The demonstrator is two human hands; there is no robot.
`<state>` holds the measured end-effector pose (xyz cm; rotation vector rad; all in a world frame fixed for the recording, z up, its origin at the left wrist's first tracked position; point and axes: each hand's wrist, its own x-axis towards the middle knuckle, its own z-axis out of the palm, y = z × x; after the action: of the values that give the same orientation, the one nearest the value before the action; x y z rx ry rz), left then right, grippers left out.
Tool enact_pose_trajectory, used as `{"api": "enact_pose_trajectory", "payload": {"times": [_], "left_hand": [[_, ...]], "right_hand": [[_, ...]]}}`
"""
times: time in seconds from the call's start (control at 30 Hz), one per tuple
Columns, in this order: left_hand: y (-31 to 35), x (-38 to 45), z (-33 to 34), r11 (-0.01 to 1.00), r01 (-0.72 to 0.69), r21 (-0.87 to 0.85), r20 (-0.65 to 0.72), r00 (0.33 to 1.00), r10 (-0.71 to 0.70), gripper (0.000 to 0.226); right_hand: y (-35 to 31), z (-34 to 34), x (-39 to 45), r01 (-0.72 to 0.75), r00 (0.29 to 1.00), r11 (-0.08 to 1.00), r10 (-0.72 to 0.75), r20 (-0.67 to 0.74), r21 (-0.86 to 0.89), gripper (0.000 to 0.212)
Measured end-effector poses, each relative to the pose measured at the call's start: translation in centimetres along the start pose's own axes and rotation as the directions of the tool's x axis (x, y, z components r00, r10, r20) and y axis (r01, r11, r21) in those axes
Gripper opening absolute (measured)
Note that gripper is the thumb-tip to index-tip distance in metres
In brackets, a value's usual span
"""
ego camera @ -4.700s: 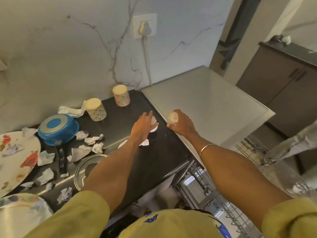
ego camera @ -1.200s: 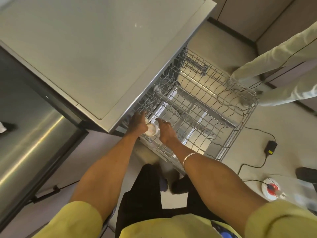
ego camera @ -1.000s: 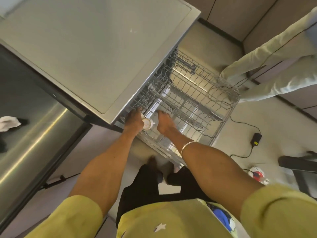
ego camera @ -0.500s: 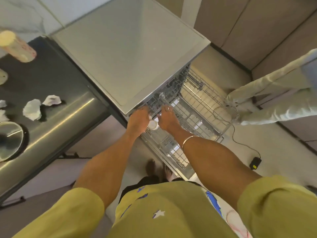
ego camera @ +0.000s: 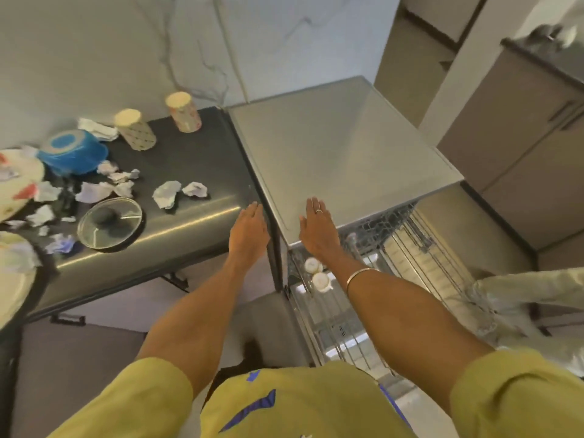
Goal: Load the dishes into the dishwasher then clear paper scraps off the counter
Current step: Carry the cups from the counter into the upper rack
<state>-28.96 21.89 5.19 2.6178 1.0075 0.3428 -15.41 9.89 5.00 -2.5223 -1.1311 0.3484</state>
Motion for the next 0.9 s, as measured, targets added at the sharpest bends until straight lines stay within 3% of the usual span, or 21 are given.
{"api": "enact_pose_trajectory", "payload": {"times": [0.13,0.47,0.67,0.9], "left_hand": [[-5.2,3.0,-3.1,0.992,0.123,-0.002,-0.086,0.989,-0.123,0.043],[-17.9,10.9,-10.3,0.985,0.171,0.027,-0.182,0.97,-0.164,0.045],[-24.7,15.0,-13.2,0.979,0.2,0.035,-0.121,0.973,-0.194,0.051],[-29.3,19.6,-14.3,0.96,0.28,-0.016,-0.152,0.948,-0.279,0.05]], "right_hand": [[-4.8,0.8,3.7,0.085,0.996,0.996,-0.084,-0.004,0.034,0.055],[-19.4,4.1,15.2,0.173,0.985,0.982,-0.172,-0.015,0.071,0.055],[-25.9,5.2,20.7,0.131,0.991,0.979,-0.13,-0.017,0.155,0.058],[-28.2,5.6,25.9,0.076,0.996,0.975,-0.083,0.025,0.209,0.064]]}}
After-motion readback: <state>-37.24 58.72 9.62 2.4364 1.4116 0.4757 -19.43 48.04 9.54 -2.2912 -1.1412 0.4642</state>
